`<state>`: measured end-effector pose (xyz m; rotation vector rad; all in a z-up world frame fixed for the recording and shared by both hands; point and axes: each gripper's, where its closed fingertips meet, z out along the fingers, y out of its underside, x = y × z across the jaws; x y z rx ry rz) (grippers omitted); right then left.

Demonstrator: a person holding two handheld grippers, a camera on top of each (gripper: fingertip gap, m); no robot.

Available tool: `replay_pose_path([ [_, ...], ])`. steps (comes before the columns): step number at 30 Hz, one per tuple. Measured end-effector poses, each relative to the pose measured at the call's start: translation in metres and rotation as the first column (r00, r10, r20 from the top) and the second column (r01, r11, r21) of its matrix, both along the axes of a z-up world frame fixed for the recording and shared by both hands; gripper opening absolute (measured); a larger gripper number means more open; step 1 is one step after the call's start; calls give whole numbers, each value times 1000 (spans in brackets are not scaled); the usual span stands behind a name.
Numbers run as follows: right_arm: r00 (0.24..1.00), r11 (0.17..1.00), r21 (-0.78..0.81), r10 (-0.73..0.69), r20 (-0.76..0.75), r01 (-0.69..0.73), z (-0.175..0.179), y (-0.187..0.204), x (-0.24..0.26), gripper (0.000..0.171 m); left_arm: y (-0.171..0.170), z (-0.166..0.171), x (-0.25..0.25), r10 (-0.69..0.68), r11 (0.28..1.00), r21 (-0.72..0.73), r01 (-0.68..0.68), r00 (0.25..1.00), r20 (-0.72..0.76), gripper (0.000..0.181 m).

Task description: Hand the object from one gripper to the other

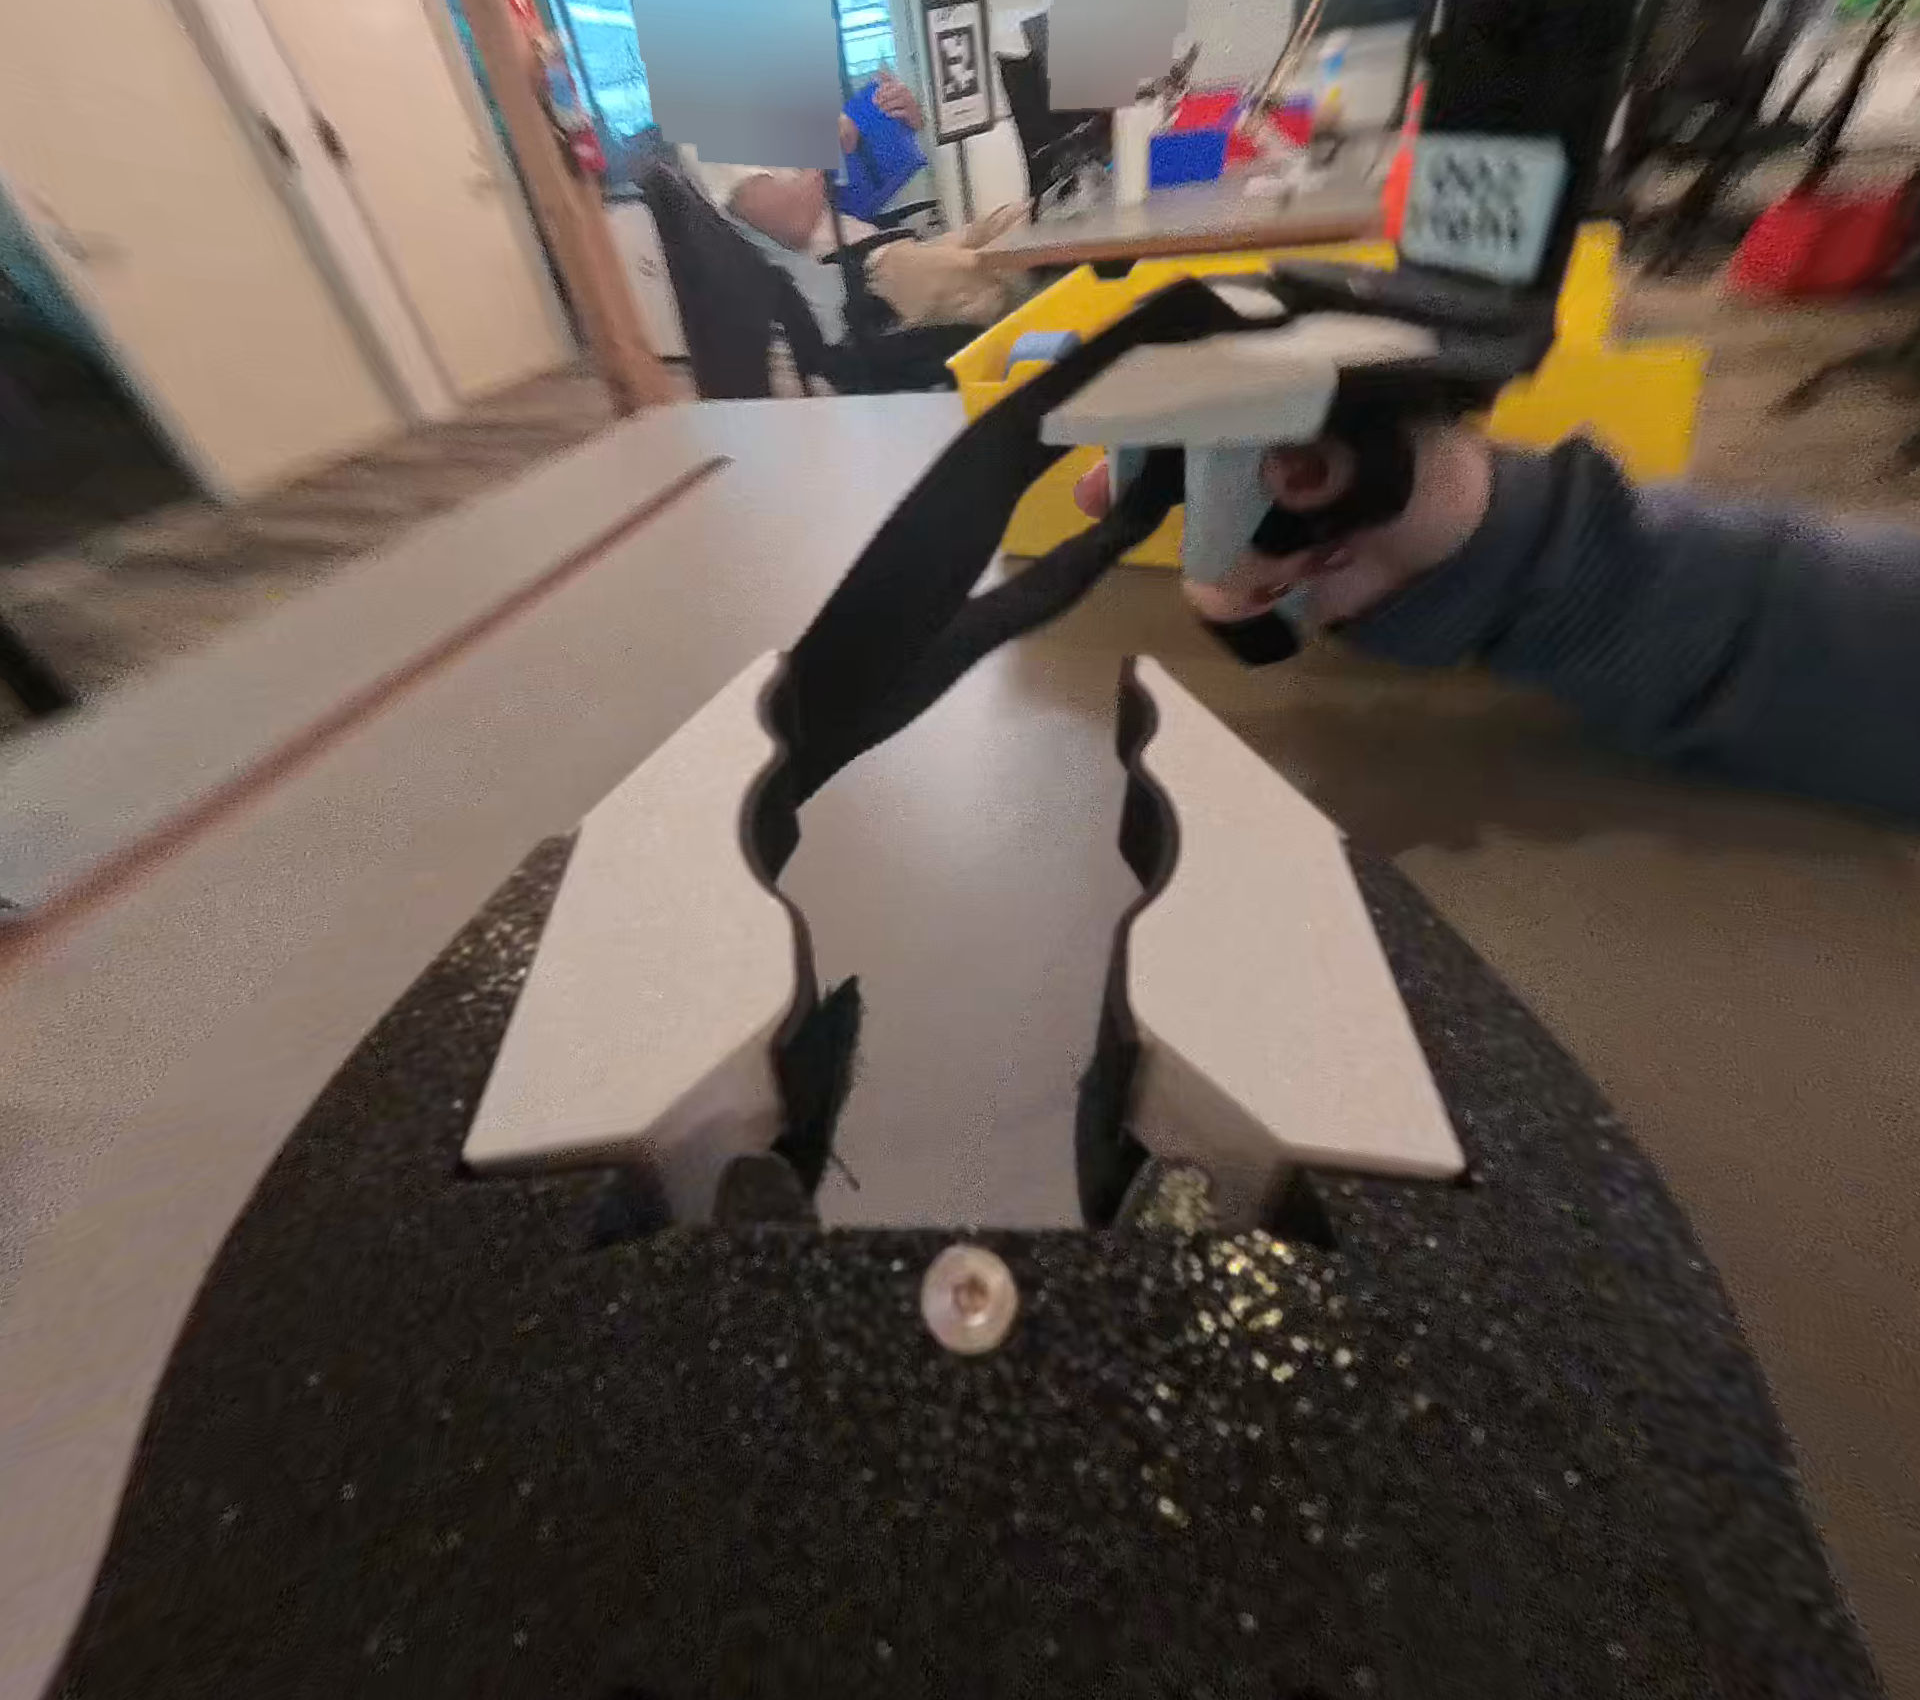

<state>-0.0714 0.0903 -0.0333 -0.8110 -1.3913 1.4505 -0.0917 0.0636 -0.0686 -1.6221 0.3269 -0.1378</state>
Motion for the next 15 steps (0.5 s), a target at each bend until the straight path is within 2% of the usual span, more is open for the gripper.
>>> replay_pose_path([
  [1, 996, 988, 141, -60, -61, 68, 1, -3, 0, 0, -1, 1, -1, -37, 999, -28, 41, 991, 128, 49],
  [3, 966, 905, 357, -172, -193, 232, 5, -4, 0, 0, -4, 7, -2, -112, 990, -42, 137, 924, 367, 49],
  [5, 927, 792, 496, -235, -291, 356, 5, -6, -2, 0, -8, 12, -2, -178, 973, -29, 229, 822, 541, 46],
  [7, 892, 694, 569, -266, -366, 440, 7, -9, -3, 0, -11, 13, 0, -221, 949, -19, 315, 706, 673, 41],
  [9, 856, 607, 612, -271, -440, 507, 13, -15, -3, 0, -11, 13, 2, -245, 923, -1, 384, 591, 769, 52],
  [11, 834, 482, 685, -234, -500, 546, 12, -25, -3, 0, -9, 12, 6, -252, 906, 12, 423, 516, 818, 71],
  [13, 839, 360, 760, -174, -515, 541, 3, -37, -6, 0, -7, 12, 8, -257, 900, 23, 435, 487, 835, 78],
  [15, 851, 269, 808, -126, -509, 523, -7, -49, -10, 0, -6, 16, 6, -265, 907, 55, 418, 463, 846, 71],
])
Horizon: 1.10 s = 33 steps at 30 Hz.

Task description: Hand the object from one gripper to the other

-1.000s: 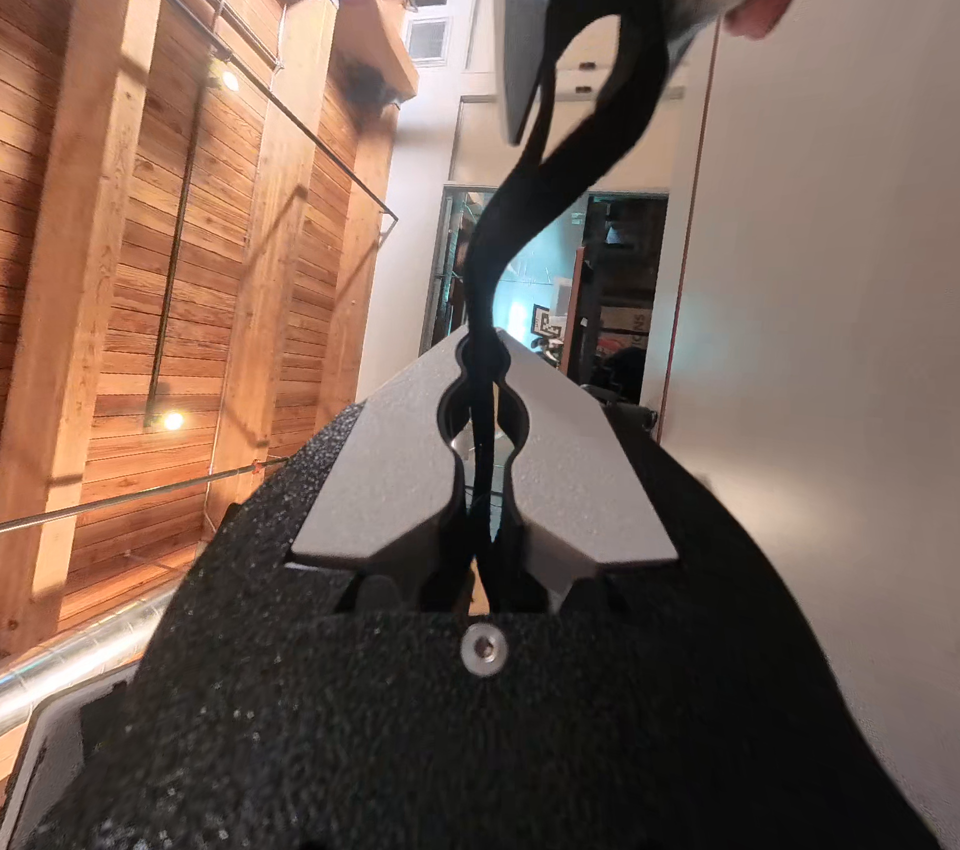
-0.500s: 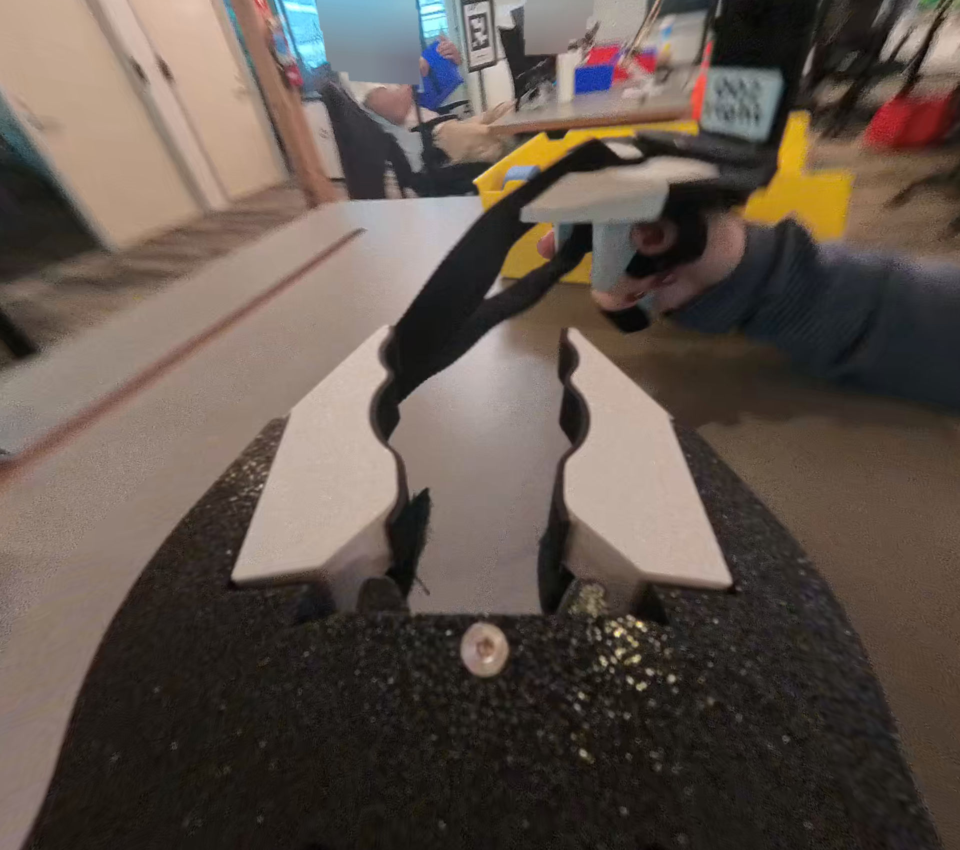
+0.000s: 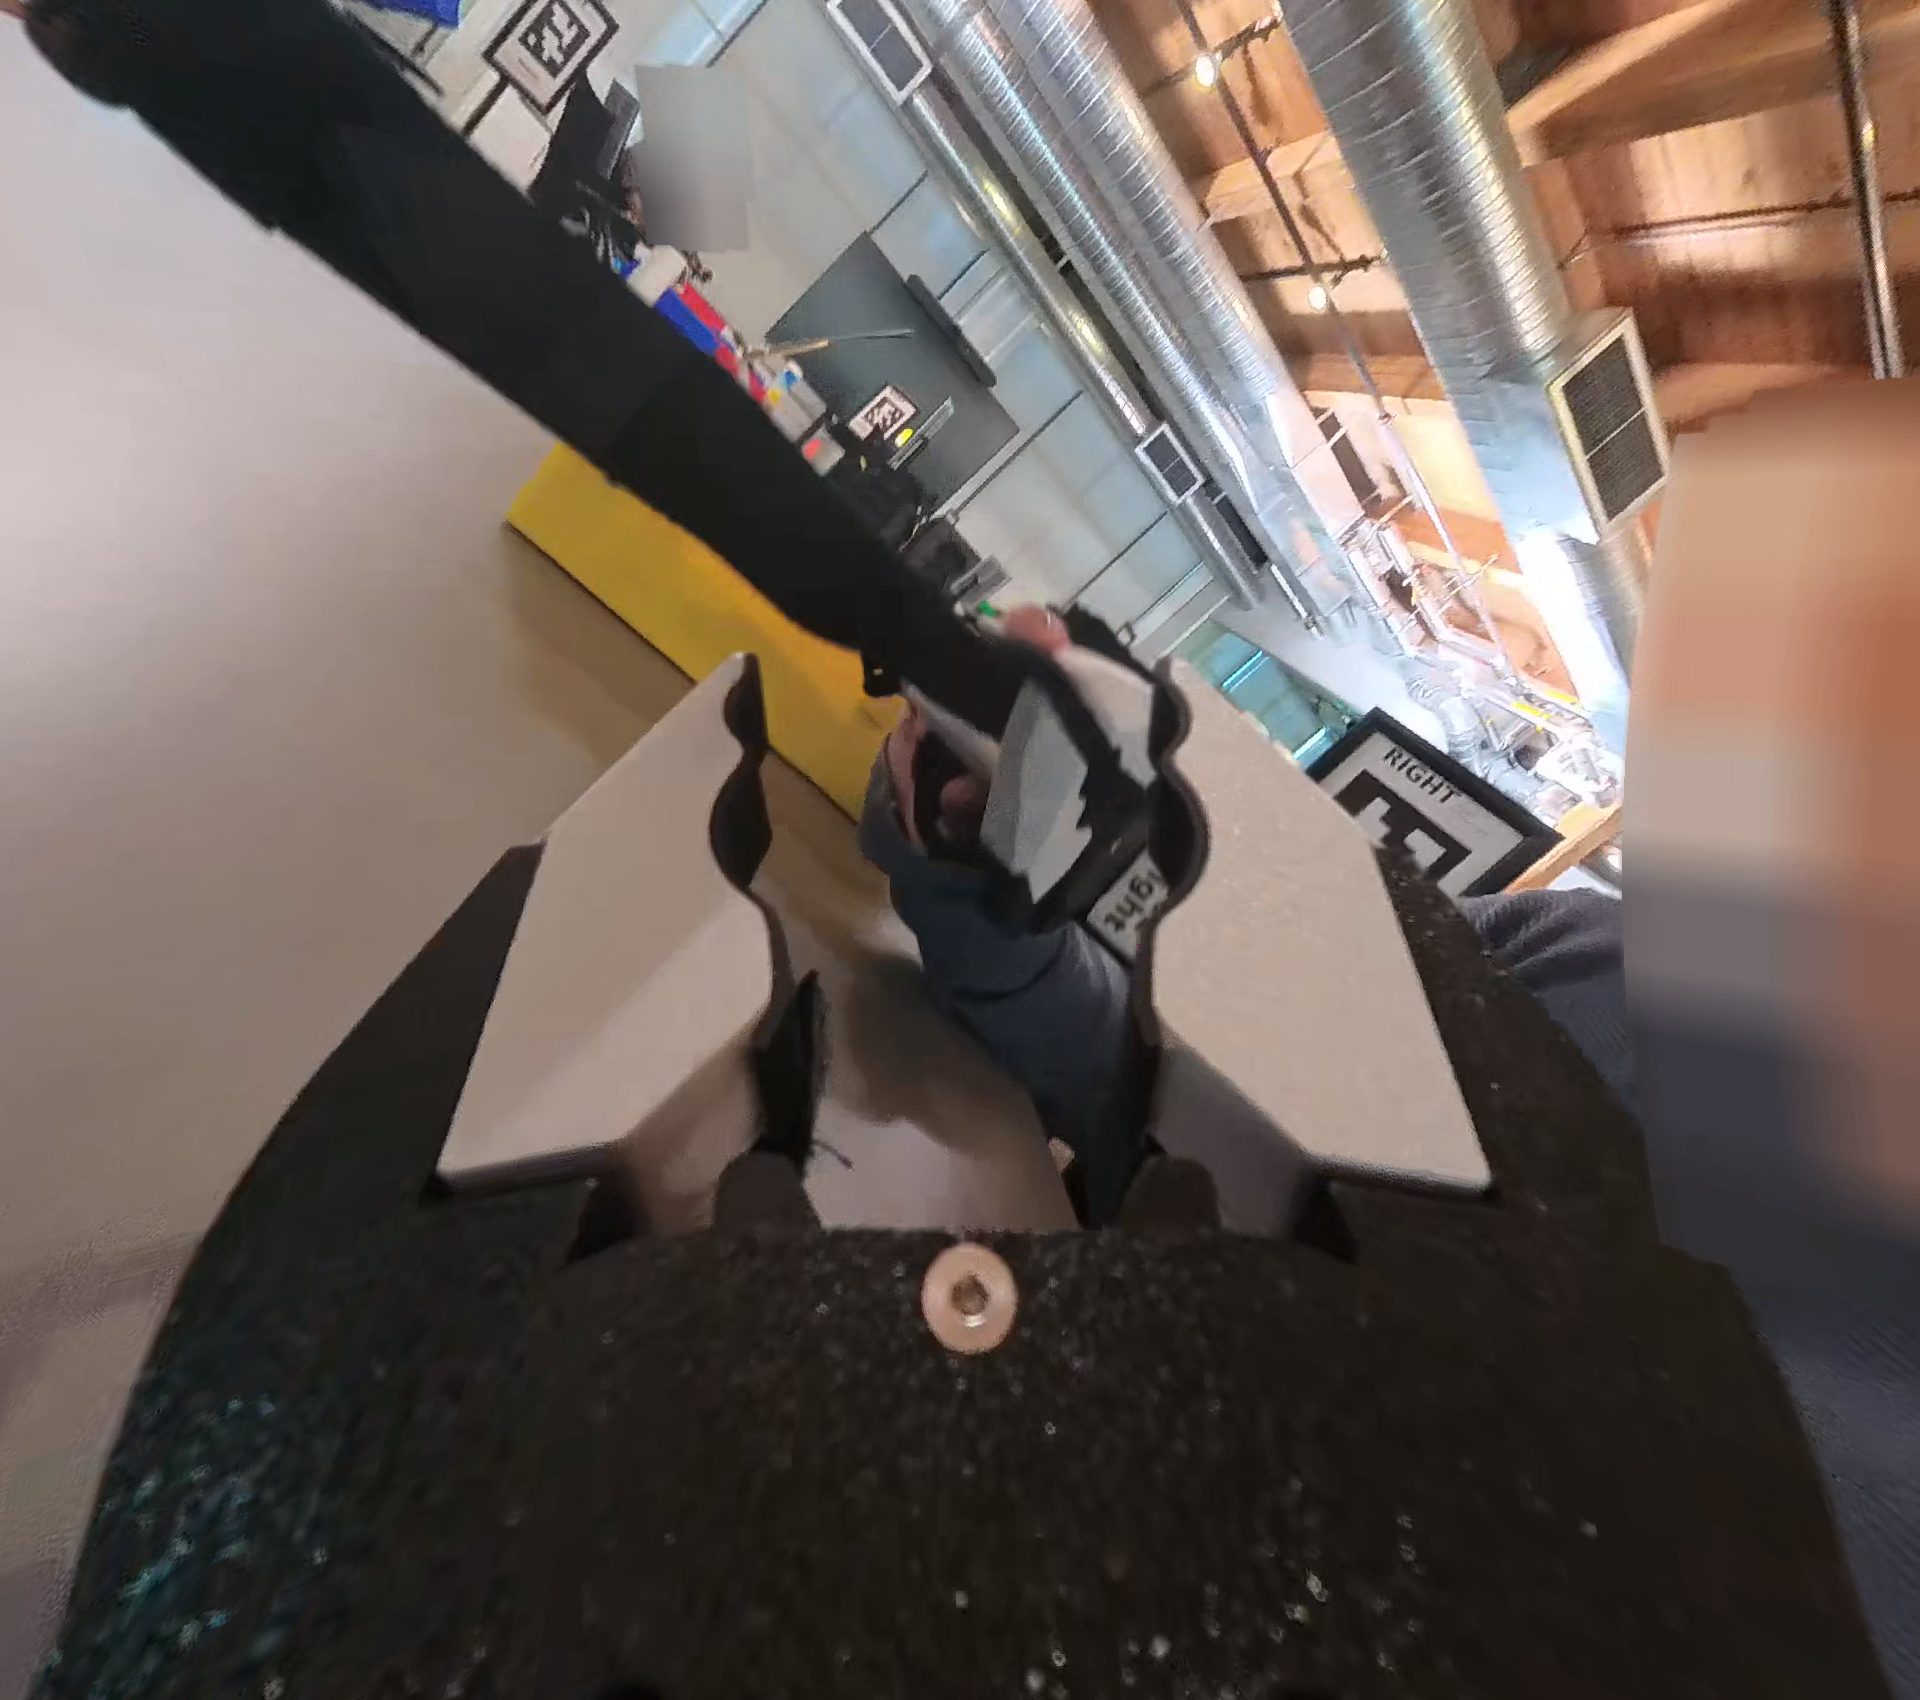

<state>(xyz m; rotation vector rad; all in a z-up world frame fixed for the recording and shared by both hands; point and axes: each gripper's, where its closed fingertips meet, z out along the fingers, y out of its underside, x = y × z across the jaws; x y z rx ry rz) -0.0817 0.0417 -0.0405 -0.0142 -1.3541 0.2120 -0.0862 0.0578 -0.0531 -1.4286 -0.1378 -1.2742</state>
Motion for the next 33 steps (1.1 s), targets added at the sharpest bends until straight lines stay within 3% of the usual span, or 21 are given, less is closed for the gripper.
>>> replay_pose_path([
  [4, 1000, 995, 104, 2, 18, -4, -8, -14, -3, 0, 1, -1, -18, 70, 997, -13, -69, 996, 57, 36],
  [7, 998, 998, 57, 27, 48, -30, -12, -18, -5, 4, -1, -3, -23, 80, 997, -11, -79, 996, 47, 7],
  [10, 988, 981, -177, 106, 114, -84, -14, -12, -7, 28, 1, -7, -28, 156, 988, 7, -156, 986, -61, 0],
  [12, 966, 892, -432, 212, 145, -131, -12, -4, -7, 43, 0, -1, -32, 223, 974, 74, -214, 963, -149, 0],
  [15, 900, 612, -772, 417, 129, -173, -2, 8, -1, 58, -8, 18, -35, 351, 922, 262, -286, 903, -249, 0],
  [18, 791, 175, -976, 612, 2, -133, 9, 21, 5, 61, -23, 42, -31, 432, 845, 451, -286, 862, -264, 0],
  [21, 601, -275, -961, 767, -224, -7, 23, 22, 16, 65, -33, 51, -24, 452, 802, 544, -247, 846, -283, 0],
  [23, 489, -443, -889, 804, -337, 115, 27, 19, 21, 65, -35, 52, -17, 433, 799, 563, -210, 851, -297, 0],
  [25, 452, -438, -865, 841, -299, 243, 13, 8, 17, 71, -35, 51, -13, 439, 796, 572, -198, 840, -319, 0],
  [29, 440, -240, -930, 893, -98, 280, -9, -23, 10, 78, -27, 43, -5, 457, 813, 553, -182, 787, -414, 0],
  [33, 460, -97, -963, 888, 29, 250, -21, -37, 4, 61, -23, 38, 5, 423, 834, 534, -140, 783, -456, 0],
])
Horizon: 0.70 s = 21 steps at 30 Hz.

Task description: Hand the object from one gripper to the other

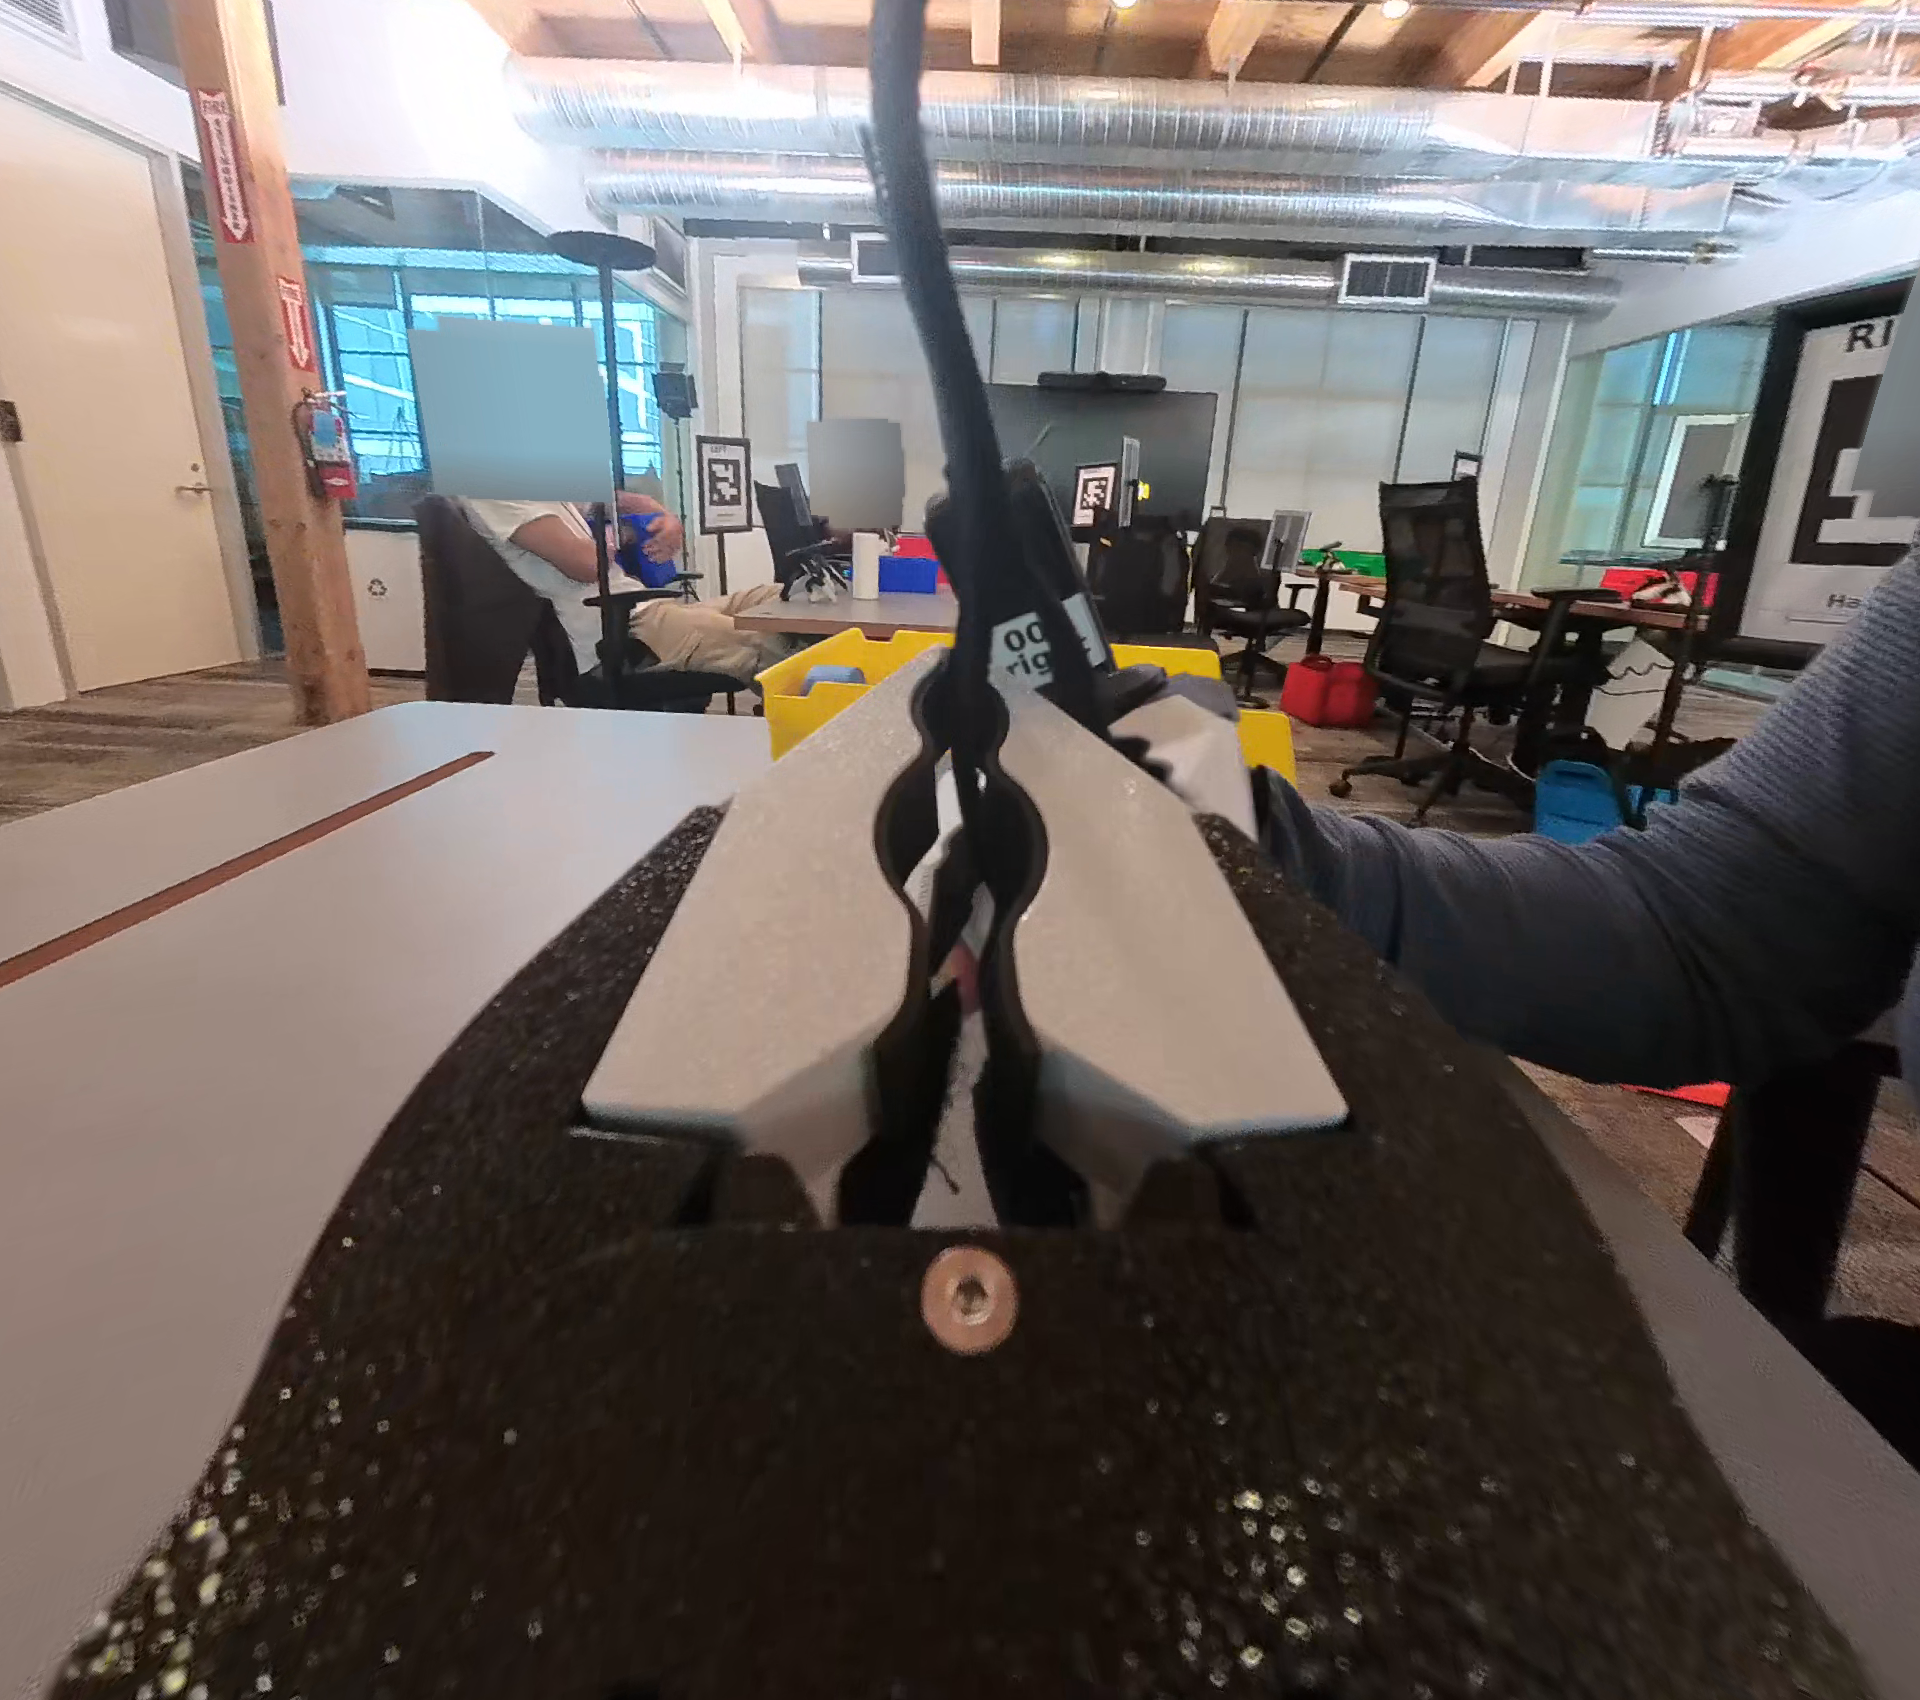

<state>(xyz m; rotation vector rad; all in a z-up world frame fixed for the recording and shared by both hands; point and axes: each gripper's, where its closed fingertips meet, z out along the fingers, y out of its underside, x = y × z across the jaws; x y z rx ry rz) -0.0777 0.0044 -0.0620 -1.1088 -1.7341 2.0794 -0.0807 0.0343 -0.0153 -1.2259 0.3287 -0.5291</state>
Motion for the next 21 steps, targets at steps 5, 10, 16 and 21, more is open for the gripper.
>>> replay_pose_path([
  [5, 996, 998, 41, -47, -76, 51, 4, 9, 1, 20, 2, -3, 6, -58, 997, -43, 59, 998, 36, 0],
  [10, 990, 989, 114, -76, -121, 90, 3, 10, 0, 2, 3, -5, 2, -53, 996, -62, 57, 996, 76, 0],
  [16, 899, 911, 175, -310, -309, 374, 20, 46, -8, 2, 10, -7, -12, -4, 995, -102, 24, 982, 186, 46],
  [21, 785, 805, 139, -499, -368, 577, 36, 86, -7, 1, 23, -25, -20, 69, 981, -191, -34, 982, 177, 70],
])
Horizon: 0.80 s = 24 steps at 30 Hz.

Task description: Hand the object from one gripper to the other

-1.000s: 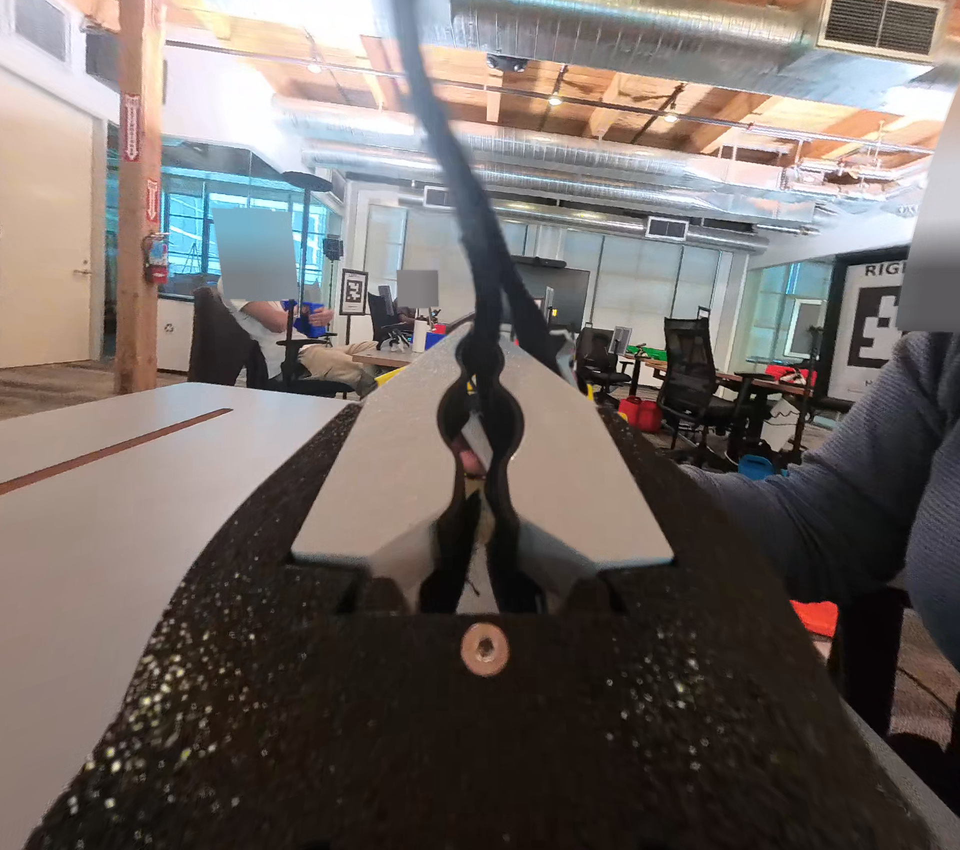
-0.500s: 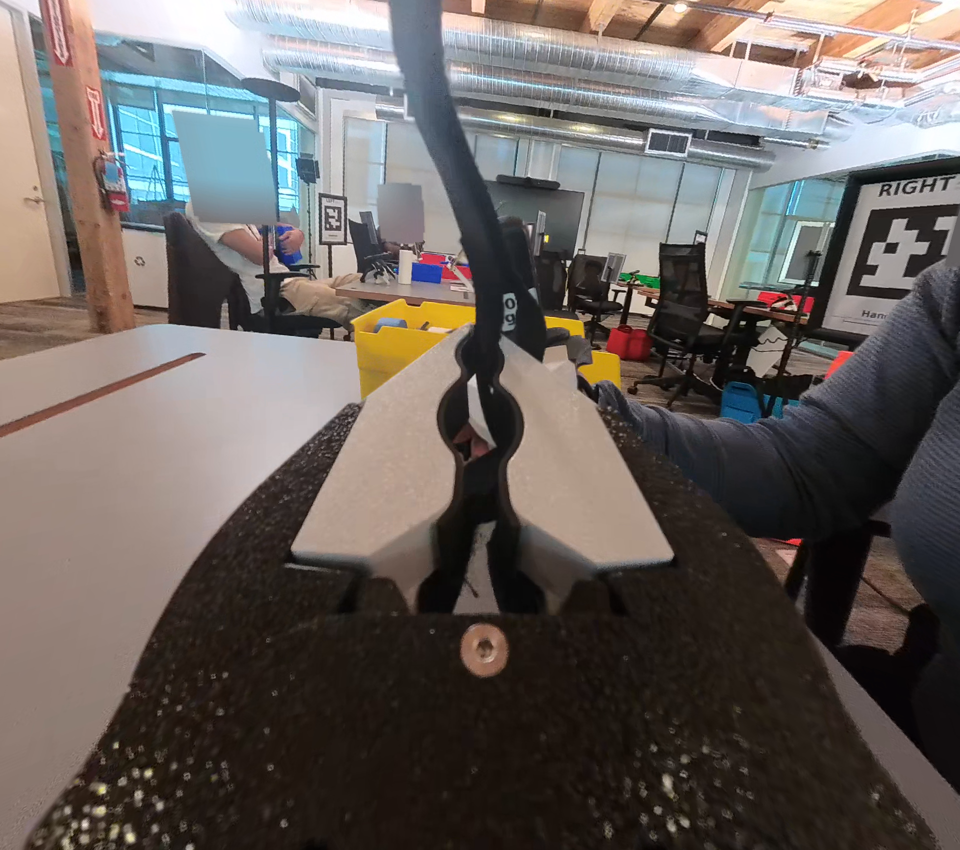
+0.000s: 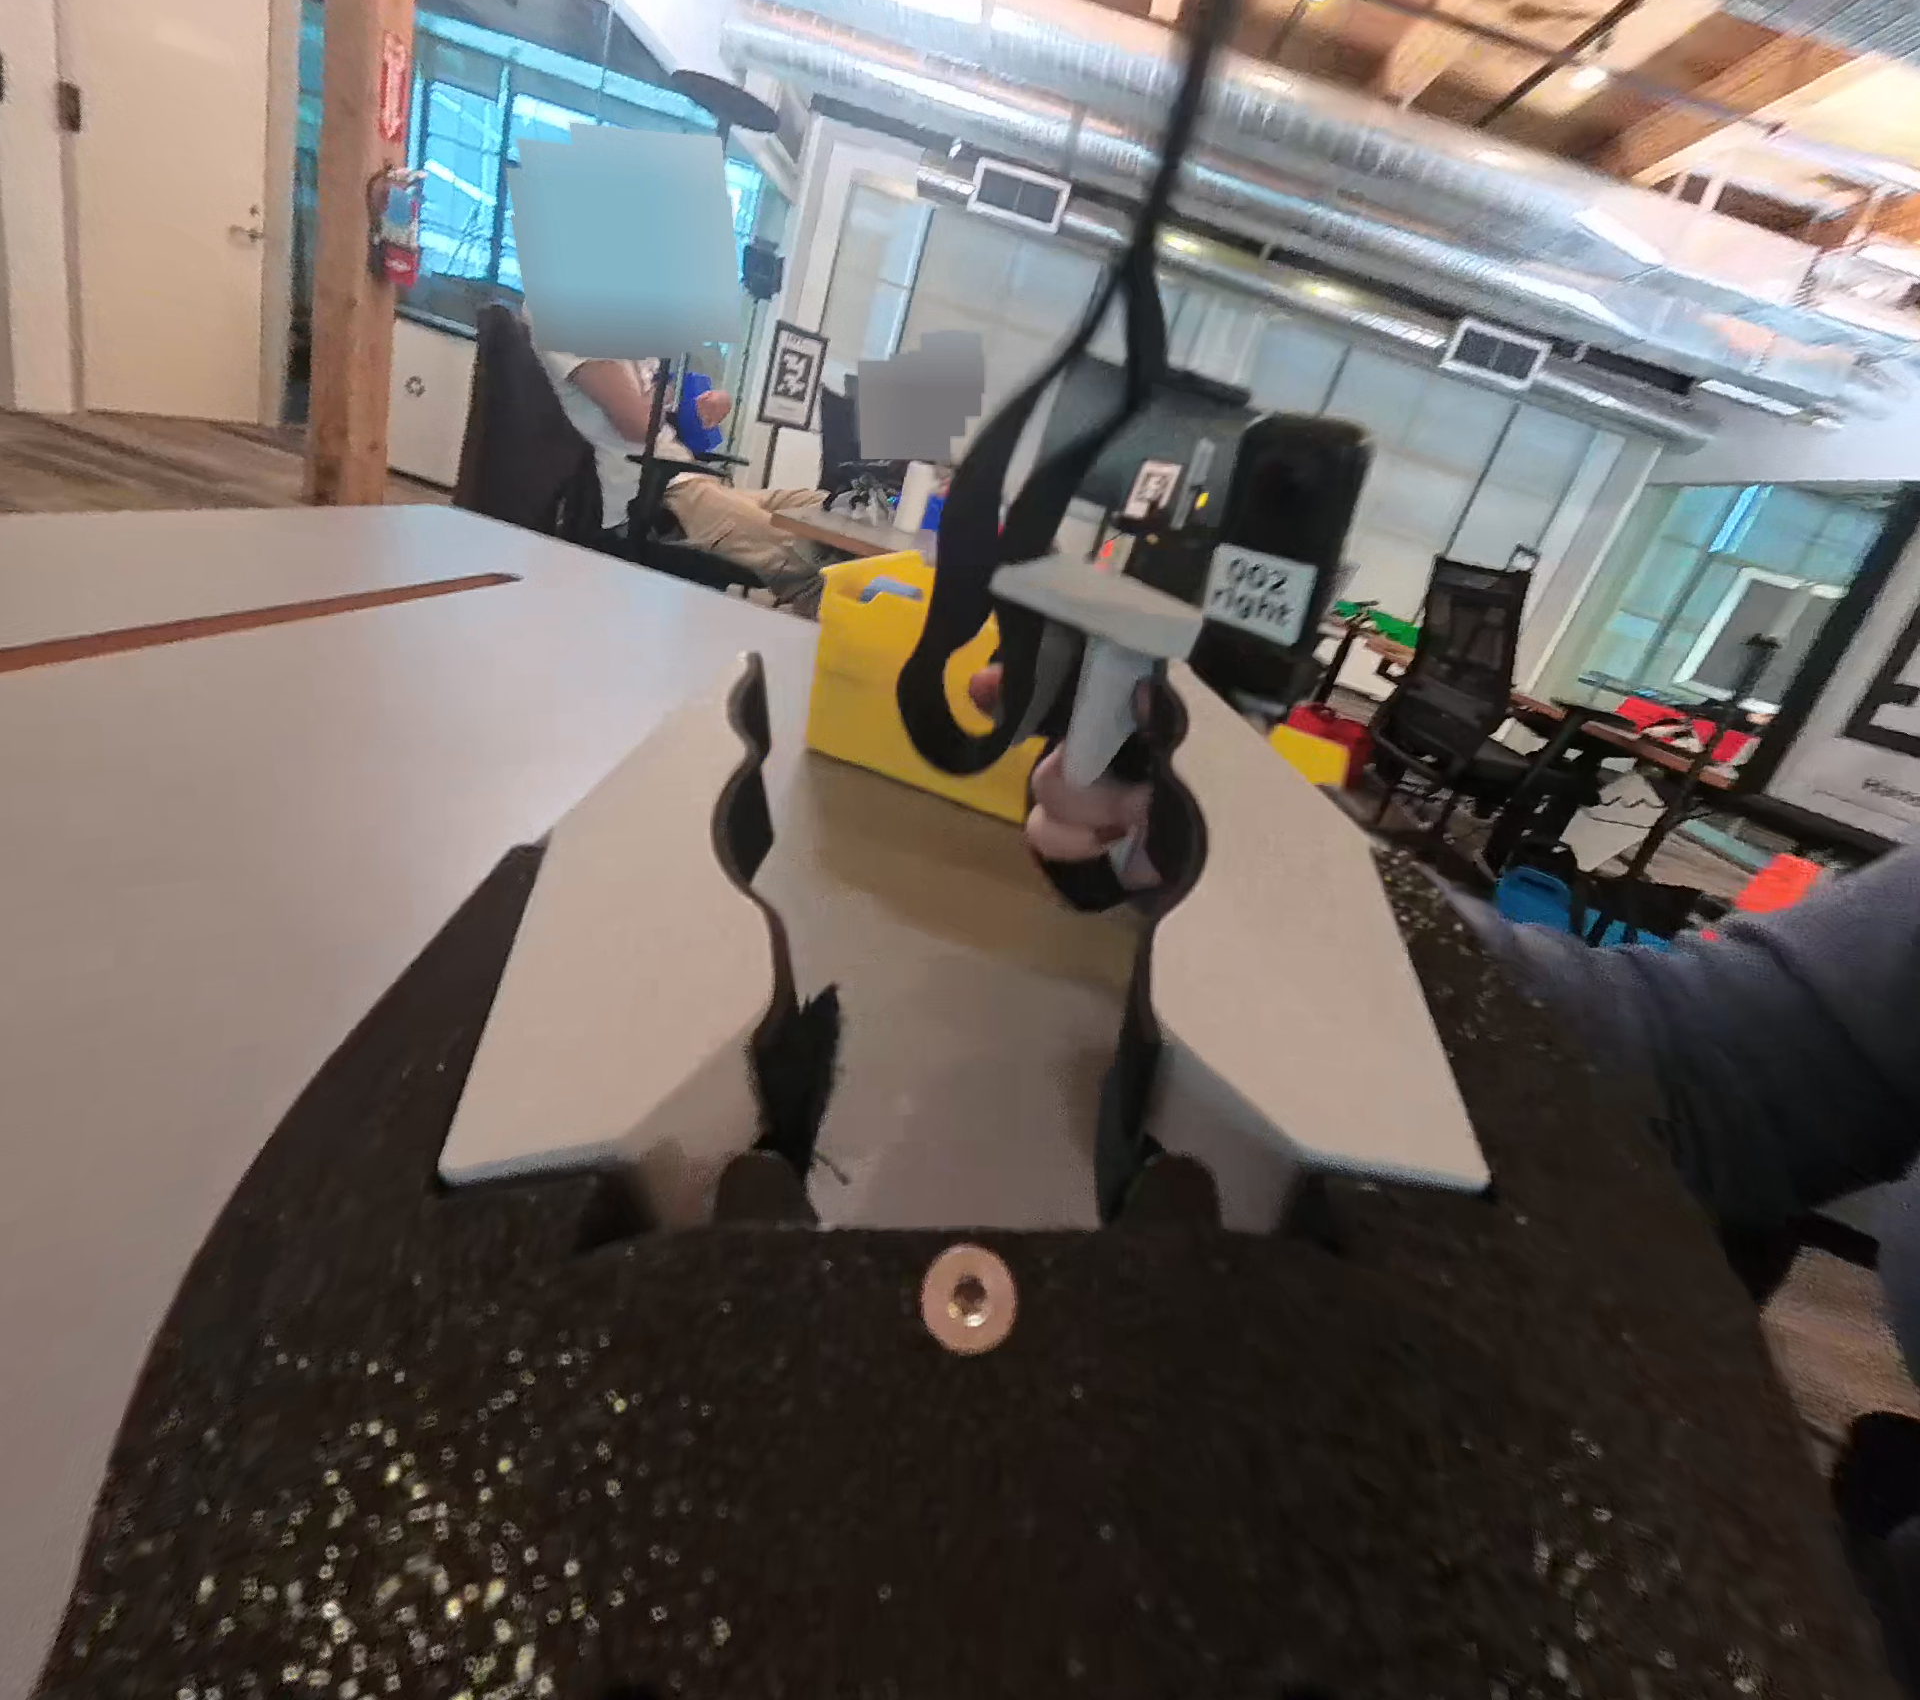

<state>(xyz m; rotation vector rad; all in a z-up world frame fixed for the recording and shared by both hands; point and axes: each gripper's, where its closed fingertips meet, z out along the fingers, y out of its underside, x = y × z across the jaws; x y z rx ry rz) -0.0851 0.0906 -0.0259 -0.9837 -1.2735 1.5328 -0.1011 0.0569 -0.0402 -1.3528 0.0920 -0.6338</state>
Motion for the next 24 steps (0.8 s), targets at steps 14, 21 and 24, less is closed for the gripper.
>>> replay_pose_path([
  [14, 560, 651, 209, -745, 363, 730, 42, 172, 179, 1, 7, -12, -28, 165, 985, -45, -167, 985, -40, 58],
  [21, 222, 484, 389, -804, 552, 784, -6, 207, 245, 12, 8, -14, -30, 193, 979, -49, -196, 979, -67, 58],
  [24, 182, 510, 433, -777, 603, 743, -20, 202, 241, 32, 9, -16, -30, 197, 978, -58, -202, 977, -84, 58],
])
